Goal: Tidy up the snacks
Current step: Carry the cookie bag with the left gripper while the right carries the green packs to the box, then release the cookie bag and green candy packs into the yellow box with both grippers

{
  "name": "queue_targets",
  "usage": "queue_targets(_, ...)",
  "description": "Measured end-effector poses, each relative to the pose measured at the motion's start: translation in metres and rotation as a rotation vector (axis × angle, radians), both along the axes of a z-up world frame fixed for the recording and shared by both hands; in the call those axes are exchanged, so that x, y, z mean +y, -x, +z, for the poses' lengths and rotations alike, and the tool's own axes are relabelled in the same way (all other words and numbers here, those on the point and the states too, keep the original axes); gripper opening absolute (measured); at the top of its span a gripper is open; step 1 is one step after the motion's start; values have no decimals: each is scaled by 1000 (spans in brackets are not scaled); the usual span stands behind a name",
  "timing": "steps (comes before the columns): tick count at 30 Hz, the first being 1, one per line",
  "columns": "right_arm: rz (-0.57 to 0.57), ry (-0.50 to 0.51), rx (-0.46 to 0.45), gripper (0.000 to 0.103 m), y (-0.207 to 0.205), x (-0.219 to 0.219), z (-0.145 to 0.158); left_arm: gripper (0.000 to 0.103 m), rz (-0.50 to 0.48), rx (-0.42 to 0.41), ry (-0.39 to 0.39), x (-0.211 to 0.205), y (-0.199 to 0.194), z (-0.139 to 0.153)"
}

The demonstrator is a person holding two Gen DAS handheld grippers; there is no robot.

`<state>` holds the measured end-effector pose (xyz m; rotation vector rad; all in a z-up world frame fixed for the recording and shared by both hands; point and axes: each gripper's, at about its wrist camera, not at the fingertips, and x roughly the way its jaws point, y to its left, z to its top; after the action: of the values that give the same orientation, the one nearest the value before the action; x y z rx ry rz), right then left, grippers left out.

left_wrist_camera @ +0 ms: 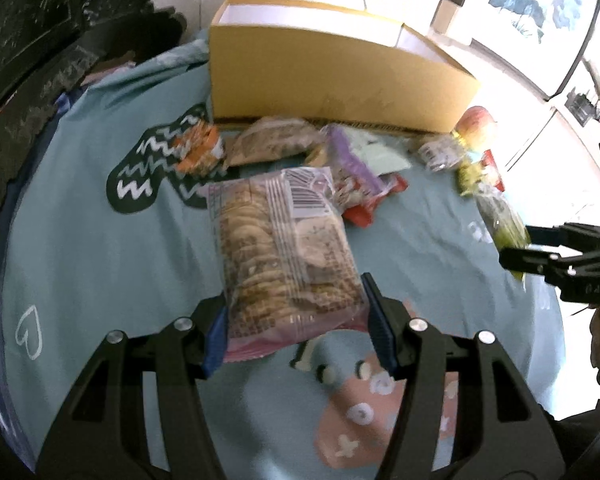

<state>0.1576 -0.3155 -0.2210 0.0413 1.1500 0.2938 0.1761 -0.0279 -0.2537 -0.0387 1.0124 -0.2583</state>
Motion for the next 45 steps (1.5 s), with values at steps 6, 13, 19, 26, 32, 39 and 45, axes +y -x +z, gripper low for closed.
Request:
queue_targets(6,-27,-48,-70,66,-10,41,20,59,-24,-67,10,-13,-4,32)
queue_targets(13,-17,-85,-217,66,-29,54,82,59,-15,-159,15,-21,-25,82)
queue_targets(19,-11,-93,-318,66,-52,54,125,59,22,-250,27,-21,-55,132)
queue_targets(26,-29,-95,-402,66,-80,46,162,59,28,-307,36,-30,-85,168)
queue_targets(32,-36,-96,-428,66,-92,40,172,59,12,-322,43,-38,-99,178)
queue_targets(39,-40,-101,-417,66,-105,38,168,59,8,-319,34,-40,-113,176)
queue_targets(45,-45,-99,-407,66,-126,42,168,59,4,-328,30,-44,-132,184)
